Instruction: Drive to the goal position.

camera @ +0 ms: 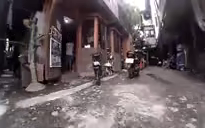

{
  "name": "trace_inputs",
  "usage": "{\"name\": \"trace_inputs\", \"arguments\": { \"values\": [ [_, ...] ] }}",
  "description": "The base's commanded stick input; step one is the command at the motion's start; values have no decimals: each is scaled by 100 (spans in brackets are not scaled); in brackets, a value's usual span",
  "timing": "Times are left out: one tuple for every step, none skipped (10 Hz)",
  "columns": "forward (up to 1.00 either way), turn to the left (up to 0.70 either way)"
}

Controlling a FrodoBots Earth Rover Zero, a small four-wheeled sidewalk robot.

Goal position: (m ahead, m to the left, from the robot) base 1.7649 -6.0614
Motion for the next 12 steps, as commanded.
{"name": "trace_inputs", "arguments": {
  "values": [
    [70,0],
    [70,0],
    [70,0],
    [70,0],
    [70,0],
    [70,0],
    [70,0],
    [70,0],
    [70,-4],
    [70,-27],
    [70,-27],
    [70,-27]
  ]
}}
